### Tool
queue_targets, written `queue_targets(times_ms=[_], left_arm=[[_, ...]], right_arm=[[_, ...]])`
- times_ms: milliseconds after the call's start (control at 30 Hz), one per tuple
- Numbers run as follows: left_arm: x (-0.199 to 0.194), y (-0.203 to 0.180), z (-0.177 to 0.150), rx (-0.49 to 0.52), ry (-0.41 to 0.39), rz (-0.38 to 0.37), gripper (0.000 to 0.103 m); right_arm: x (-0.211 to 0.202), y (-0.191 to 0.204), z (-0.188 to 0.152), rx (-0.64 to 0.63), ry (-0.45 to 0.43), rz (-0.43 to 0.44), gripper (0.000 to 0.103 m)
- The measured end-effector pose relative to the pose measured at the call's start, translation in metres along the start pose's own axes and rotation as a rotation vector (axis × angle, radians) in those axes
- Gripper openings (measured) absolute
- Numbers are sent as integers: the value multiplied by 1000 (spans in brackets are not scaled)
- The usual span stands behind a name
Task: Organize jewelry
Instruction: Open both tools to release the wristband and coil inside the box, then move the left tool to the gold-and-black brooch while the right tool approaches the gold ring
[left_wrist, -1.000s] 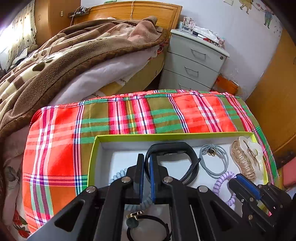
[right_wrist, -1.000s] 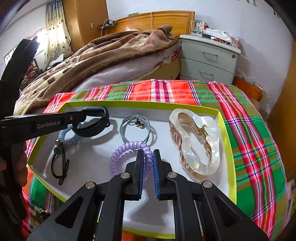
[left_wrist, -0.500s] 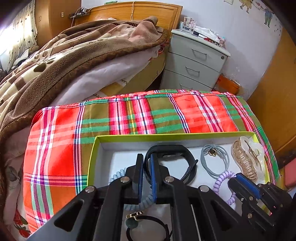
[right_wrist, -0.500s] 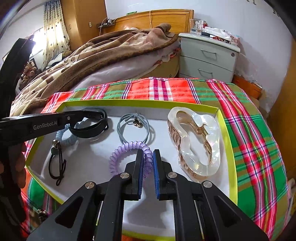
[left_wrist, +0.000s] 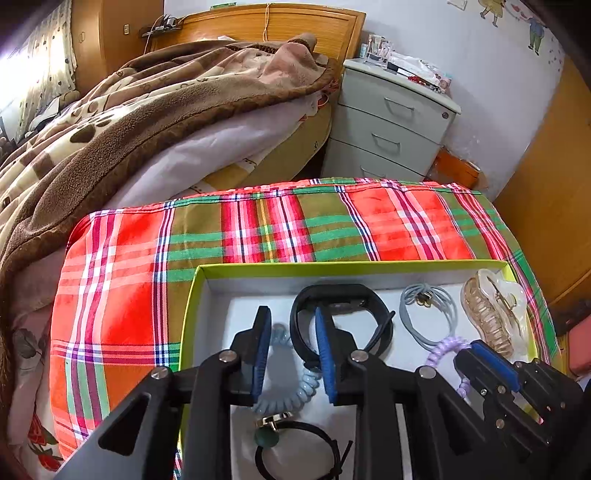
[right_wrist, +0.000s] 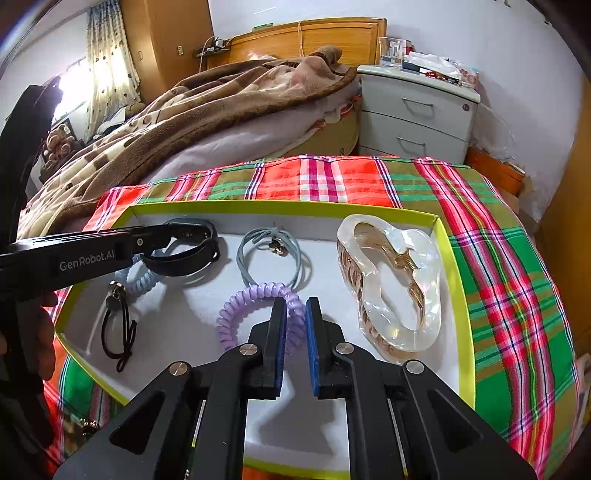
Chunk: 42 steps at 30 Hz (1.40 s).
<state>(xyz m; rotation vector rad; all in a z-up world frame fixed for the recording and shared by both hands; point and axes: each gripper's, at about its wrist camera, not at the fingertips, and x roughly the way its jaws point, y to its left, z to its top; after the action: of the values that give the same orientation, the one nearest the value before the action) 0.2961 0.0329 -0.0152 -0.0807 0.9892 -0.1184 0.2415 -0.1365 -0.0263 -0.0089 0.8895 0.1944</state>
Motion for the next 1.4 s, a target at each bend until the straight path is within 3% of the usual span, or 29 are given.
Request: queue_targets(times_ms=[733,967,1400], left_arm=[[-56,-6,-23,-7,-71,-22,35],[-85,-6,-46,-14,-100,-37,35],[-123,6,-106,-42,-107,-55,36]], right_arm=[[-39,3,-6,21,-68,26,23],[-64,1,-17,30,-104,44,30],[-103,-13,-54,66,-129,32,31]])
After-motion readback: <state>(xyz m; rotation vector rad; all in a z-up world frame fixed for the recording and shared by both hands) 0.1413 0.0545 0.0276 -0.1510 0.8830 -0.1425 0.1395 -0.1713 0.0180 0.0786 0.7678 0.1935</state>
